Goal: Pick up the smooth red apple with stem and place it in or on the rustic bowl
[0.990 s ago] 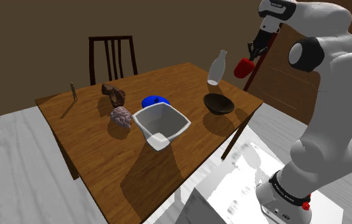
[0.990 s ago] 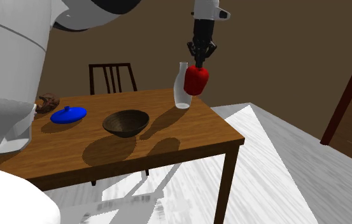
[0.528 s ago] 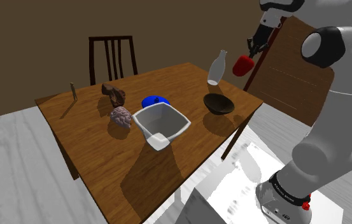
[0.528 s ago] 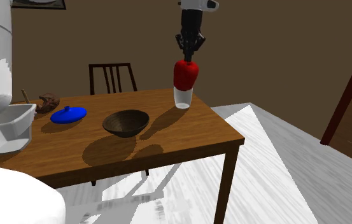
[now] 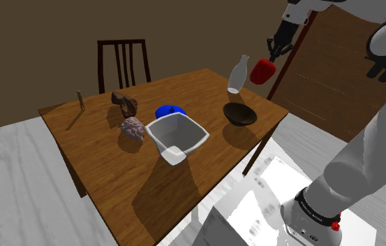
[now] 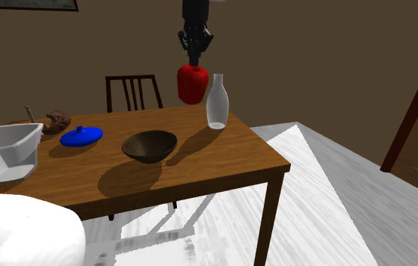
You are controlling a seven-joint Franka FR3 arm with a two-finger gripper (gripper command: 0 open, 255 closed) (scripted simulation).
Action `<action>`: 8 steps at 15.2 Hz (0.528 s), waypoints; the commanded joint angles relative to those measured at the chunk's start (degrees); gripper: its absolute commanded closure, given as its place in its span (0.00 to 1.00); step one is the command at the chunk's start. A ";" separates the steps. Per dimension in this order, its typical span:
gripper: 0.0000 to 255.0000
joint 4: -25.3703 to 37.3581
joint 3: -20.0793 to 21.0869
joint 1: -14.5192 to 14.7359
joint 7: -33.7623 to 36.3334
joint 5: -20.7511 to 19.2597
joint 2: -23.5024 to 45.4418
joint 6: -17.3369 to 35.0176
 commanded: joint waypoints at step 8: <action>1.00 -11.81 5.74 5.79 11.75 -3.17 -13.43 -0.42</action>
